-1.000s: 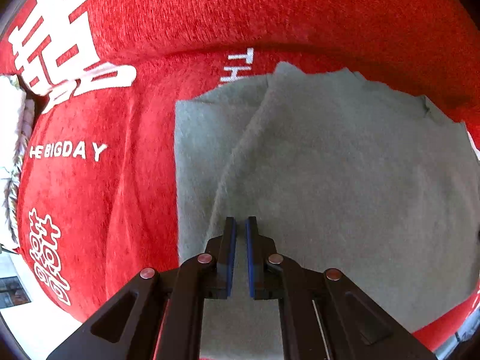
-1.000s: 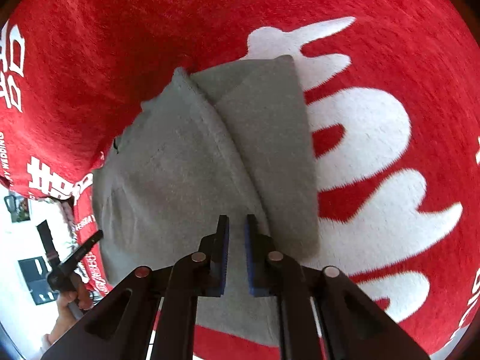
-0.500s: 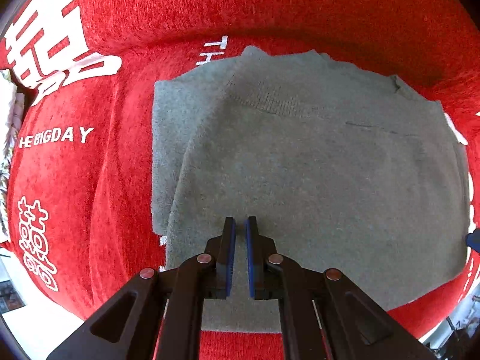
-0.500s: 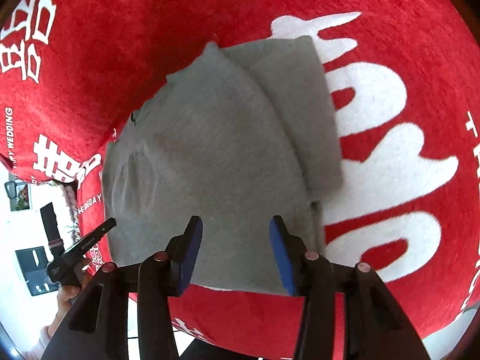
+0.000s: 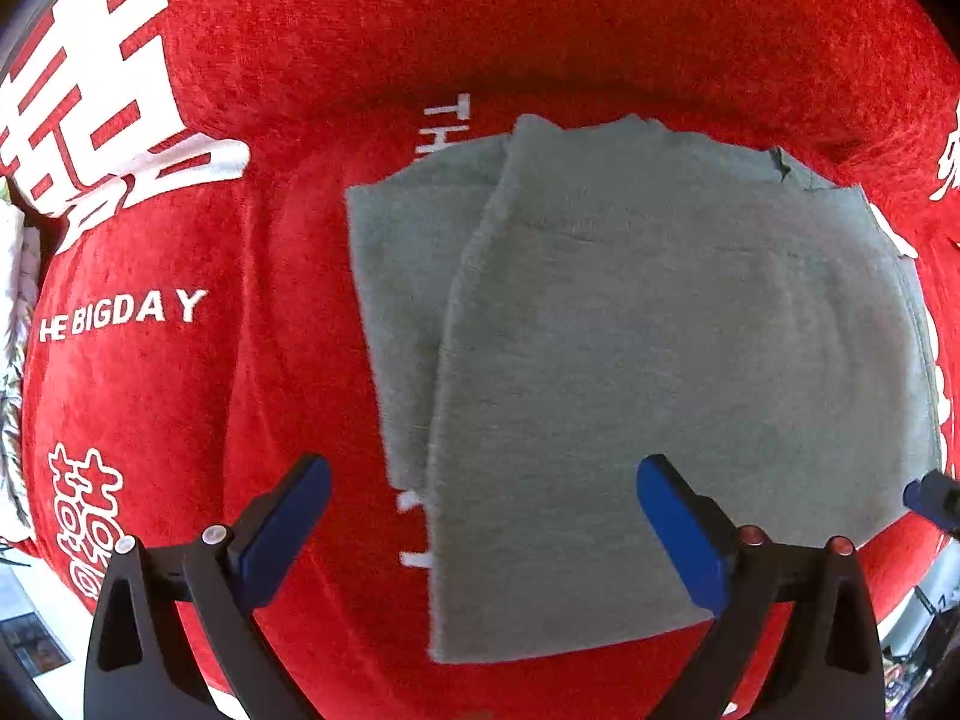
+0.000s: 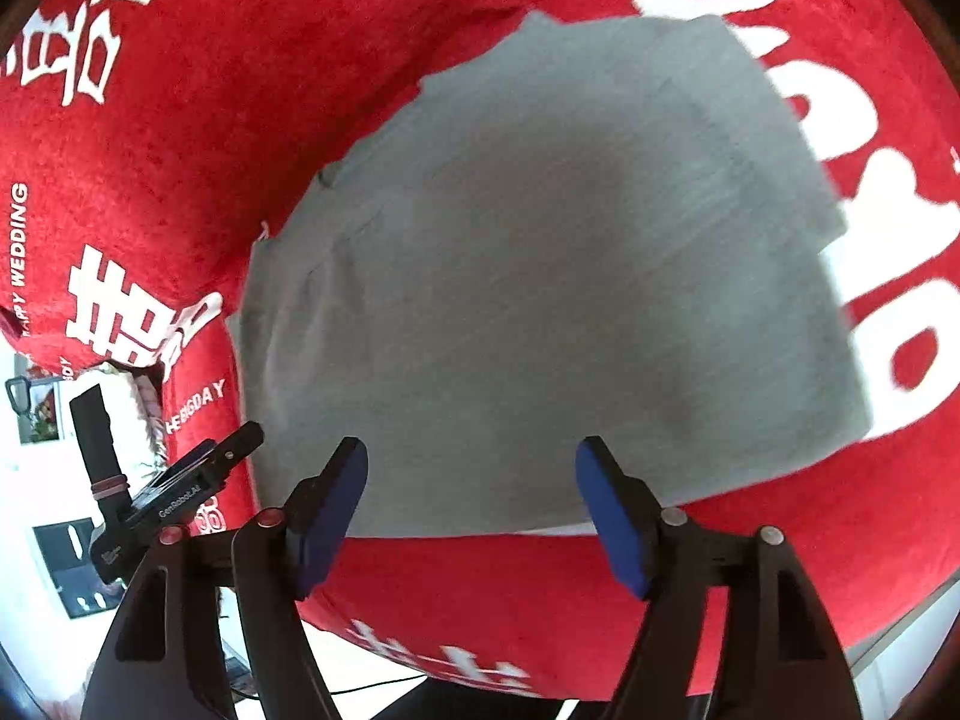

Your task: Fold small clothes

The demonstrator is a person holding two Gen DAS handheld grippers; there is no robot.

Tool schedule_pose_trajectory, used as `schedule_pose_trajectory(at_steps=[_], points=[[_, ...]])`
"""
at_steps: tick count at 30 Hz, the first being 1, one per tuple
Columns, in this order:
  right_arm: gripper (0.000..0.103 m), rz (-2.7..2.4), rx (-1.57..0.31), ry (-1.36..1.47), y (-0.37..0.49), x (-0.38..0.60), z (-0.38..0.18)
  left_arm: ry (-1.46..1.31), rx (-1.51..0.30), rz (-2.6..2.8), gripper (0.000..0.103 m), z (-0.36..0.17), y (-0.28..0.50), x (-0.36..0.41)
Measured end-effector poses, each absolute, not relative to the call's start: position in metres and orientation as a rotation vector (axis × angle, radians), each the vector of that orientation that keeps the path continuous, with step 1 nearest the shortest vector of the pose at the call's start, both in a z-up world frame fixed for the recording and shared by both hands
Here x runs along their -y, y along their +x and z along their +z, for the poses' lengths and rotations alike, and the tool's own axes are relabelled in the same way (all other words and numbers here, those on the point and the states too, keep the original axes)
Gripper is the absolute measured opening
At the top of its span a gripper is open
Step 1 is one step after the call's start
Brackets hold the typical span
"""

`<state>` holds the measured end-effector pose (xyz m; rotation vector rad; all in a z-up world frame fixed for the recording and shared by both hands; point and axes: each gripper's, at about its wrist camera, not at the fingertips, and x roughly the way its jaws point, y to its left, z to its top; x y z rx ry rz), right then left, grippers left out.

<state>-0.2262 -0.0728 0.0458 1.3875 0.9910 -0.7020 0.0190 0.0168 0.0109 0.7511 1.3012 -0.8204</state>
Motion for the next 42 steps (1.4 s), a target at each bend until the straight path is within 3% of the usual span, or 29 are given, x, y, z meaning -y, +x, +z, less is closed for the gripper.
schedule_pose_trajectory(at_steps=[11,22,23,25,26,33,42], points=[[0.080,-0.624,-0.982,1.420,-0.160,0.039,0.047,0.766,-1.292,-0.766,0.102,0.008,0.054,-0.029],[0.080,-0.531,-0.967,1.353,-0.057,0.071,0.028,0.639,-1.267,-0.821,0.102,0.017,0.090,-0.055],[0.077,-0.533,-0.974,1.345,-0.048,0.071,0.025,0.623,-1.258,-0.833,0.102,0.019,0.093,-0.059],[0.039,-0.533,-0.975,1.331,-0.028,0.074,0.017,0.581,-1.231,-0.837,0.102,0.023,0.099,-0.066],[0.014,-0.529,-0.986,1.330,-0.020,0.075,0.011,0.564,-1.221,-0.835,0.102,0.026,0.101,-0.069],[0.013,-0.449,-1.122,1.270,0.035,0.057,-0.027,0.606,-1.244,-0.773,0.102,0.017,0.116,-0.076],[0.015,-0.403,-1.140,1.262,0.015,0.041,-0.004,0.584,-1.343,-0.698,0.102,0.004,0.126,-0.079]])
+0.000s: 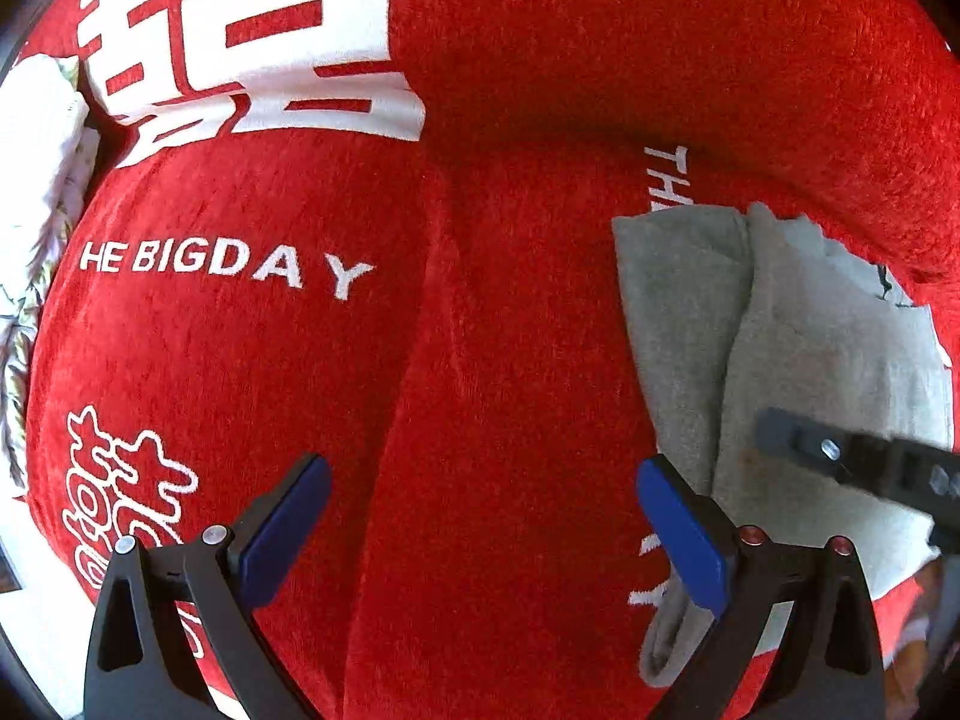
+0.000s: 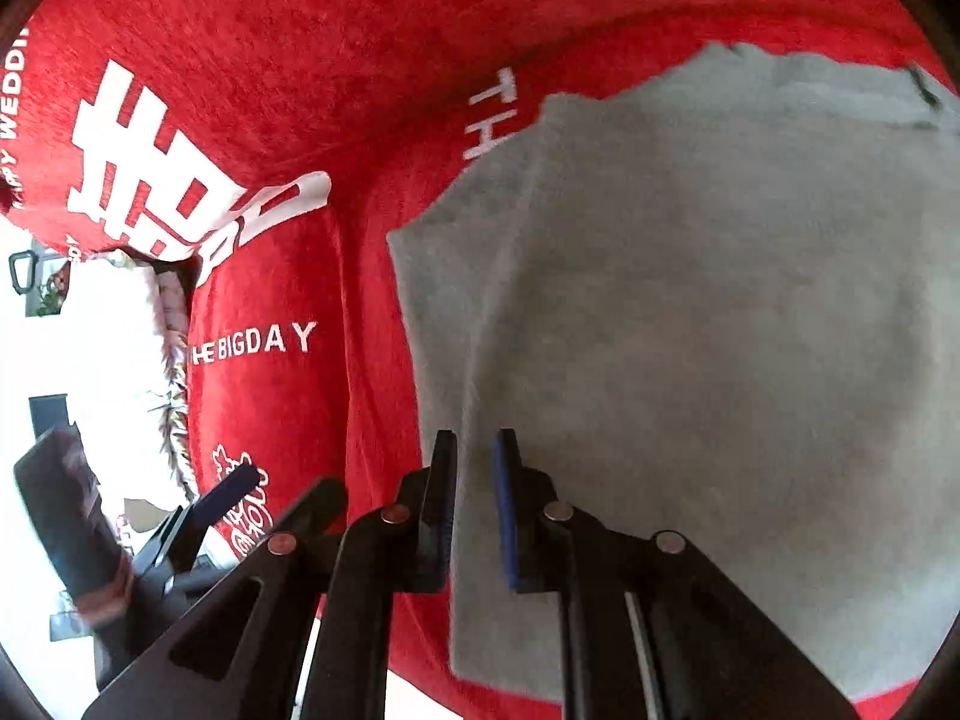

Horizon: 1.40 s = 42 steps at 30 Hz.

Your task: Fold small clothes

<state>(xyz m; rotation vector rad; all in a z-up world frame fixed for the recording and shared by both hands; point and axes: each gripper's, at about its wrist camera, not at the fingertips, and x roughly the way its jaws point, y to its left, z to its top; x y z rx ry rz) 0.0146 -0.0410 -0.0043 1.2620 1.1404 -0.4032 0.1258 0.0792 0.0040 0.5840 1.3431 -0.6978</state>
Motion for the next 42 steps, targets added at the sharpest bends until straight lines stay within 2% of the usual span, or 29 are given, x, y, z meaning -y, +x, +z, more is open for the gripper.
schedule_pose_trajectory(at_steps=[2,4,6,7,13,18,27,33,42], points=[[0.015,-0.421,-1.128,1.295,-0.003,0.039,0.002,0.592,-1.353,-0.715,0.102,0.003,0.124,-0.076],[0.027,-0.442,-1.109,1.344,-0.024,0.034,0.007,0.599,-1.359,-0.725,0.102,0.002,0.120,-0.074],[0.056,-0.463,-1.095,1.379,-0.043,0.030,0.011,0.607,-1.360,-0.737,0.102,0.002,0.116,-0.071],[0.057,-0.476,-1.087,1.391,-0.052,0.028,0.013,0.612,-1.359,-0.742,0.102,0.001,0.114,-0.069],[0.057,-0.493,-1.020,1.513,-0.099,0.013,0.017,0.647,-1.357,-0.770,0.102,-0.001,0.098,-0.059],[0.064,-0.503,-0.935,1.630,-0.144,-0.004,0.014,0.615,-1.426,-0.766,0.102,-0.008,0.091,-0.059],[0.064,-0.572,-0.799,1.816,-0.210,-0.029,-0.002,0.673,-1.453,-0.789,0.102,-0.017,0.064,-0.048],[0.069,-0.589,-0.676,1.883,-0.218,-0.025,-0.007,0.707,-1.441,-0.797,0.102,-0.017,0.051,-0.040],[0.069,-0.555,-0.650,1.907,-0.197,-0.016,-0.013,0.711,-1.454,-0.807,0.102,-0.019,0.044,-0.032]])
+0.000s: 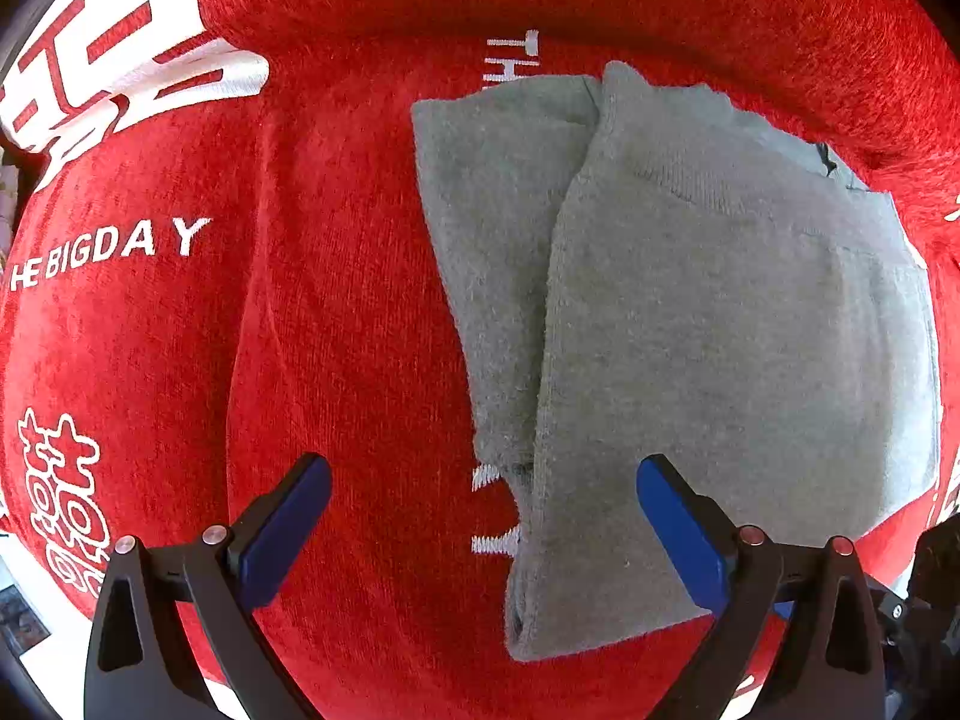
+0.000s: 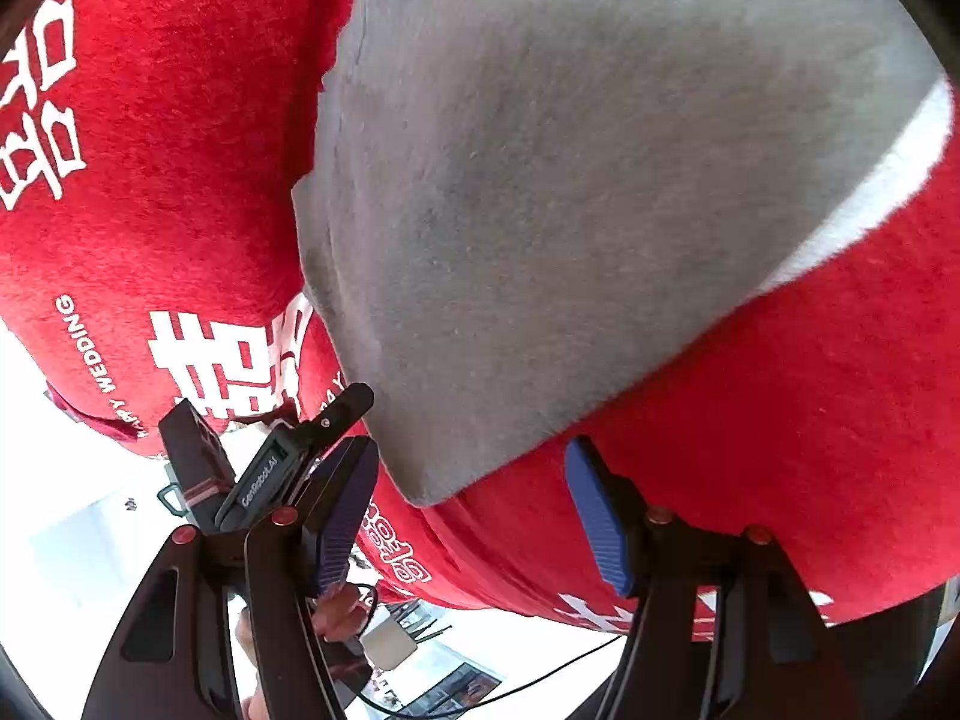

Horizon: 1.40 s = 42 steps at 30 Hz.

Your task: Fold small clothes

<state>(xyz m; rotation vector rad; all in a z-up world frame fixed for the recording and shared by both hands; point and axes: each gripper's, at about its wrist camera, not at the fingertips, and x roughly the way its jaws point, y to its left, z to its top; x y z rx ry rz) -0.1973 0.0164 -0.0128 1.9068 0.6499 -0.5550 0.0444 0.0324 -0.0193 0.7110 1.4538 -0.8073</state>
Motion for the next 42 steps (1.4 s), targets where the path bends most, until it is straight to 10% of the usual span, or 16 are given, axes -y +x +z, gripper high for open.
schedule_pose_trajectory(at_steps=[16,20,38,42], points=[[0.073,-0.589,-0.423,2.041,-0.169,-0.015,-0.029,0.428,-1.683,-1.027,0.102,-0.030,0.105,-0.044],[0.008,-0.551,-0.372,2.068,-0.168,-0.009,-0.026,0.323,-1.801,-1.073,0.102,-0.041,0.107,-0.040],[0.008,-0.430,-0.381,1.894,-0.172,0.005,0.025,0.384,-1.751,-1.223,0.101,-0.031,0.054,0.061],[0.008,-0.450,-0.493,1.901,-0.173,-0.008,0.017,0.585,-1.704,-1.207,0.078,-0.042,0.040,0.061]])
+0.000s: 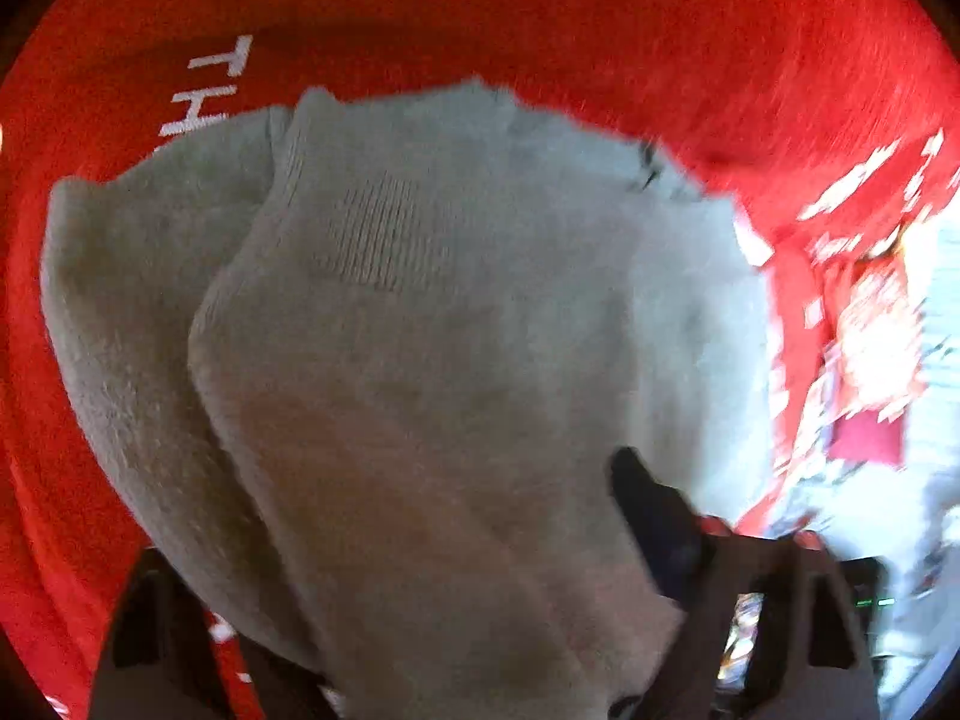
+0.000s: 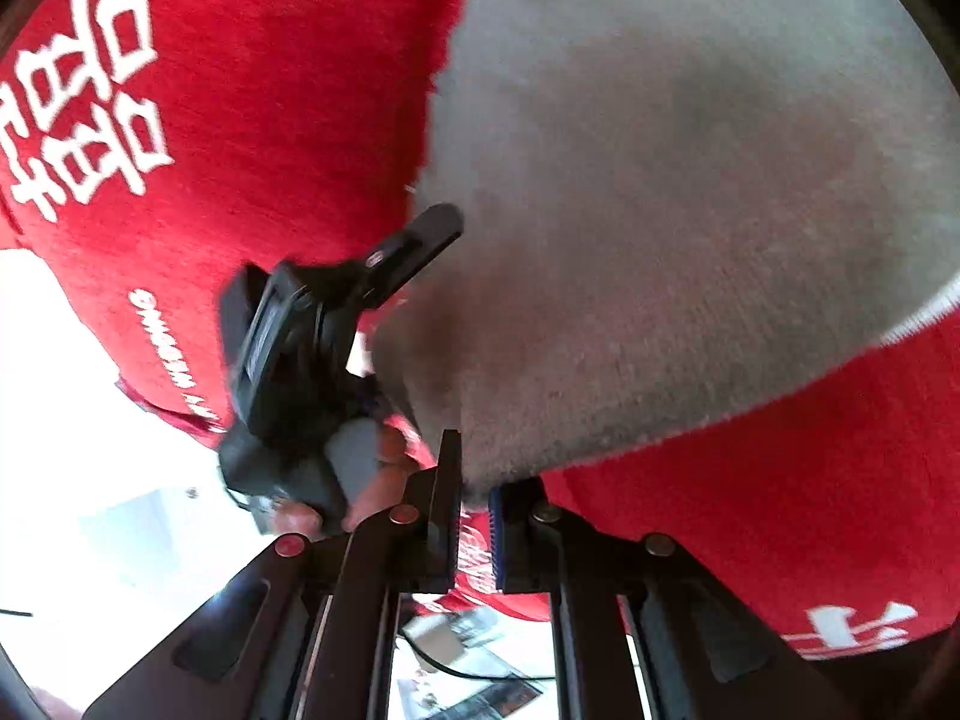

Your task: Fold small clothes

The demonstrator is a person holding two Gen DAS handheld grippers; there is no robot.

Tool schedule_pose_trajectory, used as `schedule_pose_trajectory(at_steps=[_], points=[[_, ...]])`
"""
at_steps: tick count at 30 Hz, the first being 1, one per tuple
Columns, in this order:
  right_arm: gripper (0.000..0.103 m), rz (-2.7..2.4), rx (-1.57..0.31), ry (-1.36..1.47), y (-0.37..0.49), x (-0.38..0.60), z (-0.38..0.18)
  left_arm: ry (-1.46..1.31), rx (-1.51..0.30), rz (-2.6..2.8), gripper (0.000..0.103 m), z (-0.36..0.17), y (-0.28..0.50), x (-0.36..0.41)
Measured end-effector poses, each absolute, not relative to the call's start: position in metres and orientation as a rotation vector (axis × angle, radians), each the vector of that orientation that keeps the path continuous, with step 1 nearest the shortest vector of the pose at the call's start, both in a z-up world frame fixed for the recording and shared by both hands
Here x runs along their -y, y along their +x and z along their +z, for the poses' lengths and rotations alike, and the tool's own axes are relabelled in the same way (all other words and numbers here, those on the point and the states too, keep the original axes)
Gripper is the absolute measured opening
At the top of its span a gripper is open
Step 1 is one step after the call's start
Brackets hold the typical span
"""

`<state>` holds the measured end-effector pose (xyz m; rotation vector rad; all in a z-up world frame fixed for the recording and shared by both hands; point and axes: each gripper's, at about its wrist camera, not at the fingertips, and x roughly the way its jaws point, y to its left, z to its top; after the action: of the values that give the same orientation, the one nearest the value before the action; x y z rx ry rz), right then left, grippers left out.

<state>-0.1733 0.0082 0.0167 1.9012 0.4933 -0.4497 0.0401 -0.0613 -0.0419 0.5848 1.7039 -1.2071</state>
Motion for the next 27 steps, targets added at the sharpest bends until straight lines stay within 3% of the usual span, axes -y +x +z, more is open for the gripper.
schedule_pose_trajectory(at_steps=[4,6,7,17,19,20,21,24,26,27], points=[[0.021,-0.453,-0.666,1.905,-0.183,-0.018,0.012,0.654,-1.643,-1.223,0.078,-0.038,0.032,0.058],[0.071,-0.464,-0.755,1.873,-0.192,-0.017,0.016,0.656,-1.640,-1.210,0.078,-0.038,0.031,0.060],[0.076,-0.473,-0.768,1.855,-0.199,-0.015,0.021,0.647,-1.643,-1.204,0.078,-0.038,0.030,0.061],[0.076,-0.579,-0.771,1.590,-0.228,0.061,0.082,0.638,-1.644,-1.183,0.078,-0.037,0.034,0.057],[0.061,-0.650,-0.788,1.518,-0.226,0.077,0.085,0.643,-1.643,-1.177,0.078,-0.036,0.037,0.054],[0.025,-0.675,-0.784,1.484,-0.227,0.083,0.084,0.644,-1.641,-1.172,0.078,-0.036,0.037,0.054],[0.003,-0.686,-0.786,1.442,-0.224,0.088,0.083,0.645,-1.640,-1.169,0.078,-0.036,0.036,0.054],[0.003,-0.704,-0.826,1.409,-0.212,0.099,0.061,0.671,-1.620,-1.166,0.077,-0.034,0.032,0.055],[0.003,-0.693,-0.861,1.421,-0.208,0.099,0.047,0.710,-1.570,-1.155,0.061,-0.033,0.028,0.056],[0.003,-0.678,-0.914,1.428,-0.203,0.096,0.032,0.718,-1.556,-1.161,0.060,-0.032,0.027,0.055]])
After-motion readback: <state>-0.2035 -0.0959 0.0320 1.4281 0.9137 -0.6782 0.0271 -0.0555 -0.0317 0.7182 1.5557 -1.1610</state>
